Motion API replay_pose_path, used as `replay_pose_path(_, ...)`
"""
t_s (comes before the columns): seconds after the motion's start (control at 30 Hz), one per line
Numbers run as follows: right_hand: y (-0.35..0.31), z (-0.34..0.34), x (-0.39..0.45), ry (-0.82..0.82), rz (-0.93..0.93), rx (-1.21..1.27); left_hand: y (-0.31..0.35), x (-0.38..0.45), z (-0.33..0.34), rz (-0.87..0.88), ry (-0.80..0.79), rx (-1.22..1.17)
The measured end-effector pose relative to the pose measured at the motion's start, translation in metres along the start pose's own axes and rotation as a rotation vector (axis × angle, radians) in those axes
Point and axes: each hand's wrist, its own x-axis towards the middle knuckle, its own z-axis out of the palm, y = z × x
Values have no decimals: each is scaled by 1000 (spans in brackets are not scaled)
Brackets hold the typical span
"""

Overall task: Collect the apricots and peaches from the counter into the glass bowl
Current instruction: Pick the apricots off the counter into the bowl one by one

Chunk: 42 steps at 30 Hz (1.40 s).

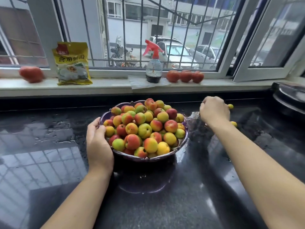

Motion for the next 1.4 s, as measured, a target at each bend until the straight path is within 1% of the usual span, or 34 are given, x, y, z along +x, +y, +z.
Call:
replay_pose_path(0.1, 27, 12, 17, -168, 96, -238, -1, -1, 1, 22, -8, 31)
replay_pose_path(0.2, 34, 21, 27, -298, 136, -351, -1, 1, 1, 19, -10, 36)
replay_pose_path(0.27, 34, 27, 31, -311, 125, -399, -2, 2, 1, 13, -13, 40)
replay_pose_path(0.37, 31, 31, 34, -257, 51, -459, -2, 2, 0, 13, -18, 37)
replay_pose_path(0.43, 28, 33, 32, -218, 5, -433, -2, 3, 0, 12, -10, 40)
replay_pose_path(0.5, 22, 33, 27, -184, -18, -331, -2, 3, 0, 4, -4, 38)
replay_pose_path(0.53, 16, 31, 23, -161, -15, -240, -2, 3, 0, -2, -3, 39)
replay_pose_path(0.6, -3, 16, 11, -90, -16, 49, -1, 3, 0, -11, -7, 35)
replay_pose_path(0.63, -15, 3, 2, -70, -40, 234, 0, 2, 1, -13, -10, 35)
replay_pose_path(0.67, -28, -13, -8, -85, -96, 431, 0, 1, 1, -16, -6, 32)
replay_pose_path(0.7, -41, -31, -19, -148, -170, 621, 1, 1, 1, -17, -1, 31)
replay_pose_path(0.73, -53, -50, -31, -257, -245, 760, 2, 1, 1, -15, 2, 35)
replay_pose_path(0.77, -62, -68, -44, -374, -341, 788, 3, 0, 1, -14, 3, 43)
replay_pose_path(0.8, -71, -80, -54, -446, -443, 728, 3, -1, 1, -18, 4, 50)
replay_pose_path(0.83, -78, -88, -60, -460, -526, 636, 4, -2, 1, -22, 3, 56)
replay_pose_path(0.9, -88, -88, -65, -381, -597, 455, 5, -3, 1, -28, -3, 61)
replay_pose_path(1.0, -99, -71, -69, -259, -590, 269, 4, -2, 1, -31, -11, 54)
replay_pose_path(1.1, -104, -57, -70, -210, -589, 152, 3, -1, 1, -27, -14, 46)
replay_pose_path(1.17, -104, -57, -69, -181, -572, 211, 3, -1, 1, -22, -13, 51)
replay_pose_path(1.27, -100, -66, -66, -138, -516, 440, 4, -2, 1, -23, -17, 66)
replay_pose_path(1.33, -93, -68, -63, -80, -448, 505, 4, -3, 1, -7, -13, 80)
replay_pose_path(1.4, -78, -62, -56, -21, -335, 534, 5, -3, 2, 15, -1, 101)
